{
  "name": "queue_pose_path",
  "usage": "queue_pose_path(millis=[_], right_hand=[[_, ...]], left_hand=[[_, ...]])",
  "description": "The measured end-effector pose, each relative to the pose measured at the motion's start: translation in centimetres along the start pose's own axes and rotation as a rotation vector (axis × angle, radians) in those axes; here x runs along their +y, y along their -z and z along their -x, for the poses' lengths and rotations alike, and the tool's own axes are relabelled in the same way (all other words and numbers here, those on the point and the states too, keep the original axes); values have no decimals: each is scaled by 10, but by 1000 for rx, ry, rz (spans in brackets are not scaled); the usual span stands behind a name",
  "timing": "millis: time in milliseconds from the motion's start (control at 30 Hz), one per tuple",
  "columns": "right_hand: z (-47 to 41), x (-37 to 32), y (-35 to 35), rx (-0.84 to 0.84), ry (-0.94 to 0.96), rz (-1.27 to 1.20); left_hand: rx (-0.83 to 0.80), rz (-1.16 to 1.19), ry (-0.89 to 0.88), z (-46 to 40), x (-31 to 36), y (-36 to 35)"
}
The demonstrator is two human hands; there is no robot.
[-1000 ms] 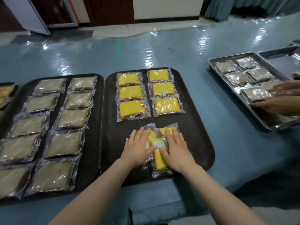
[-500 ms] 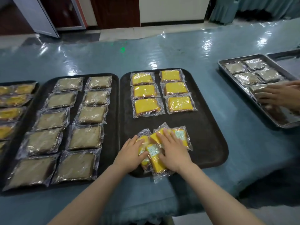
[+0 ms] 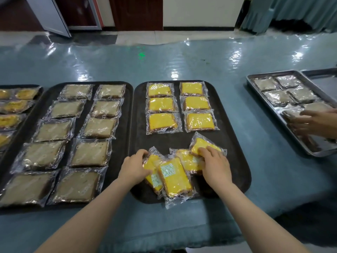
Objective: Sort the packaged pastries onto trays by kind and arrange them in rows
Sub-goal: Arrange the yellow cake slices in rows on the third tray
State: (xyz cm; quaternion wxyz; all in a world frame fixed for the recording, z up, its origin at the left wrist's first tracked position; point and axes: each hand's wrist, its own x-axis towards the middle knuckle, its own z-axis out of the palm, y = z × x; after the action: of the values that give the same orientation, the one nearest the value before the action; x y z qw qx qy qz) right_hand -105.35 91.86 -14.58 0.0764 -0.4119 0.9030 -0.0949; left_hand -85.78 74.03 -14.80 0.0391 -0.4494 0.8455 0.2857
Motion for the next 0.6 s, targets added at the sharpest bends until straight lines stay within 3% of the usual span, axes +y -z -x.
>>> queue_pose_path(millis=[200, 367, 467, 600], right_hand=[[-20, 25, 6, -41, -72, 82], [-32, 30, 6, -139, -118, 42], [-30, 23, 2, -118, -56, 18], [-22, 7, -4, -69, 194, -31]], left_hand=[[197, 145, 122, -15, -6, 12], [259, 177, 169, -22, -3, 11], [266, 179, 187, -22, -1, 9], [242, 215, 199, -21, -1, 7]])
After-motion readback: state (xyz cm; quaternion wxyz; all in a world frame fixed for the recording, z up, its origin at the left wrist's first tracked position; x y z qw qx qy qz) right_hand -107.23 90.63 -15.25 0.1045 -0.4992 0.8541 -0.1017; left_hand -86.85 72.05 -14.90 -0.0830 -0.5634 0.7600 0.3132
